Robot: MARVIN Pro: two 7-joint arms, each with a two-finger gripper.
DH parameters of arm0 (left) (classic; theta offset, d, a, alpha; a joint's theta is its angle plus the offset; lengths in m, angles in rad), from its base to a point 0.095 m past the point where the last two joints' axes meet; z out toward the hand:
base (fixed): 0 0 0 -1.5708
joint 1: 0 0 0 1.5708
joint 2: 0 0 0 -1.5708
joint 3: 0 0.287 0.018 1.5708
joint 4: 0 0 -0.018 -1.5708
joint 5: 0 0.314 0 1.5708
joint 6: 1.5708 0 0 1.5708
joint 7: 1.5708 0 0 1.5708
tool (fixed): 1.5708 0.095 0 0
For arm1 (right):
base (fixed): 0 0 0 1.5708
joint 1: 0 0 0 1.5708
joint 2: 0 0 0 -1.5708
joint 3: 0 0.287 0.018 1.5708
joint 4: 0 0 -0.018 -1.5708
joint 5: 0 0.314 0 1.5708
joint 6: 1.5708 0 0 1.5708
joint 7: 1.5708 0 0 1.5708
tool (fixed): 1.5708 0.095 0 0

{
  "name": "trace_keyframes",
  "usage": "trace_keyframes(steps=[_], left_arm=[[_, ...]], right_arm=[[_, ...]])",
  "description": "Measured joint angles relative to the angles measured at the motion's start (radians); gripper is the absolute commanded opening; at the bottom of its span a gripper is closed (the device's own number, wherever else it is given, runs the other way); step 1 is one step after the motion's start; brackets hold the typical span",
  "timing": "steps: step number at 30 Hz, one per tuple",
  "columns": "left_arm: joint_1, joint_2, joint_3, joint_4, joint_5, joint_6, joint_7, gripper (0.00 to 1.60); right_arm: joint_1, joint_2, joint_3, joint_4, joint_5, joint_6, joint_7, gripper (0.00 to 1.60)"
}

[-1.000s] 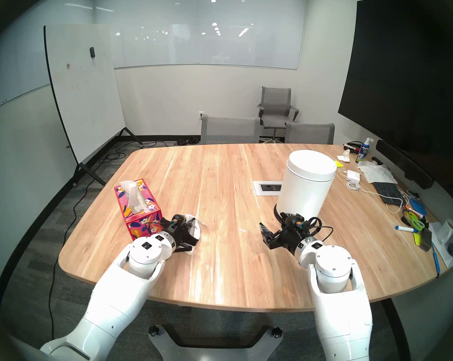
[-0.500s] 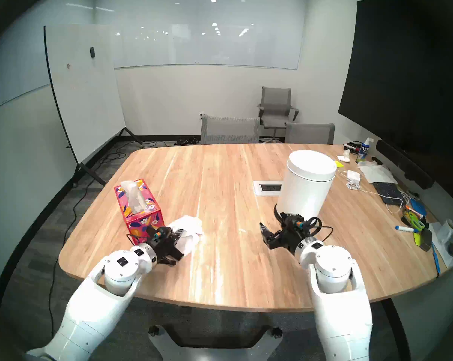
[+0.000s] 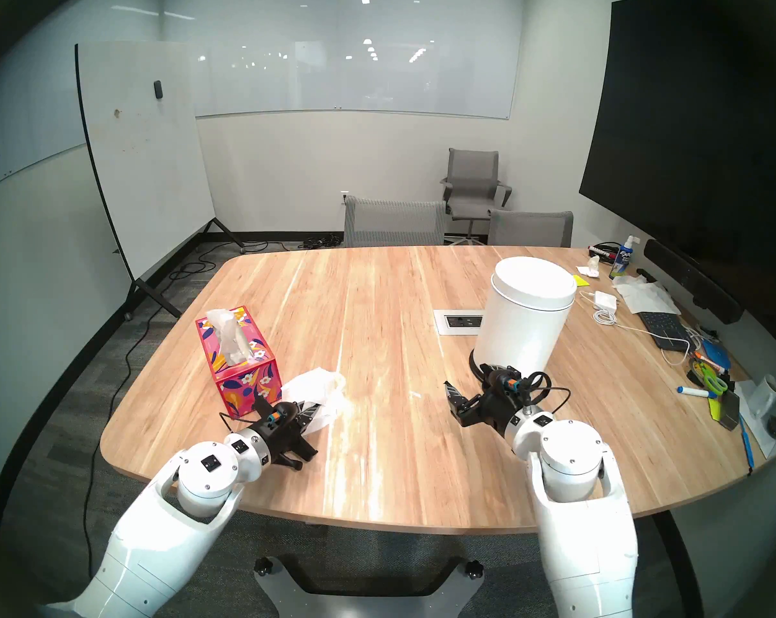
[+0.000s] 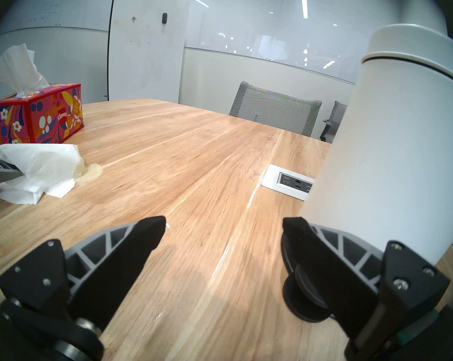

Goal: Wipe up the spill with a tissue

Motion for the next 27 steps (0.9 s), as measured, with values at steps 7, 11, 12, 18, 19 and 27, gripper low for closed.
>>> trace_keyframes(steps=[7, 11, 12, 18, 19, 27], left_arm=[[-0.008, -0.031, 0.027, 0.051, 0.018, 0.001, 0.038, 0.0], [-0.032, -0.047, 0.037, 0.071, 0.021, 0.012, 0.05, 0.0], [-0.037, -0.051, 0.038, 0.075, 0.021, 0.015, 0.051, 0.0], [-0.073, -0.07, 0.049, 0.103, 0.022, 0.033, 0.058, 0.0], [-0.078, -0.072, 0.05, 0.108, 0.022, 0.035, 0.059, 0.0], [-0.119, -0.089, 0.065, 0.148, 0.018, 0.041, 0.067, 0.0]], right_arm=[[0.0, 0.0, 0.0, 0.0, 0.0, 0.0, 0.0, 1.6], [0.0, 0.0, 0.0, 0.0, 0.0, 0.0, 0.0, 1.6], [0.0, 0.0, 0.0, 0.0, 0.0, 0.0, 0.0, 1.6], [0.0, 0.0, 0.0, 0.0, 0.0, 0.0, 0.0, 1.6], [0.0, 0.0, 0.0, 0.0, 0.0, 0.0, 0.0, 1.6], [0.0, 0.0, 0.0, 0.0, 0.0, 0.0, 0.0, 1.6]])
